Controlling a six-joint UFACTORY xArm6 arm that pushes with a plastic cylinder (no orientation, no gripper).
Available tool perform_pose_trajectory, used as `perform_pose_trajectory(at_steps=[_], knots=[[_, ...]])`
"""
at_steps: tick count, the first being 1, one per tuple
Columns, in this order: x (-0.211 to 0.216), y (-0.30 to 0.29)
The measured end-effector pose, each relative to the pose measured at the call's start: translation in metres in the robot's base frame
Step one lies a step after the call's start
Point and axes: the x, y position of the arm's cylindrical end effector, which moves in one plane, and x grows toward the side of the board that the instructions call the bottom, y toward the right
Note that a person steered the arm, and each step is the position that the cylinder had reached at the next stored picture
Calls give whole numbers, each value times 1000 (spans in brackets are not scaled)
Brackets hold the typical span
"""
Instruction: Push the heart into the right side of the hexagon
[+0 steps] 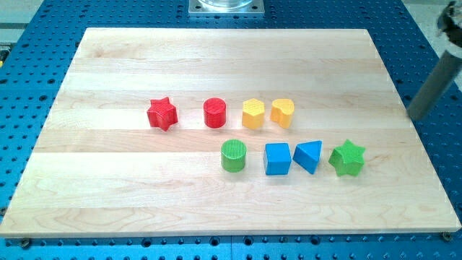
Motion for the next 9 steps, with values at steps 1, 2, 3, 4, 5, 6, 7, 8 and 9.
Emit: perform_pose_trajectory(at_steps=[1, 2, 3, 4, 5, 6, 7, 8, 9], knots=[[-1, -35], [-2, -37], [-2, -41], [-2, -62], [-2, -74], [1, -100], [4, -121], [6, -131], [8, -131]])
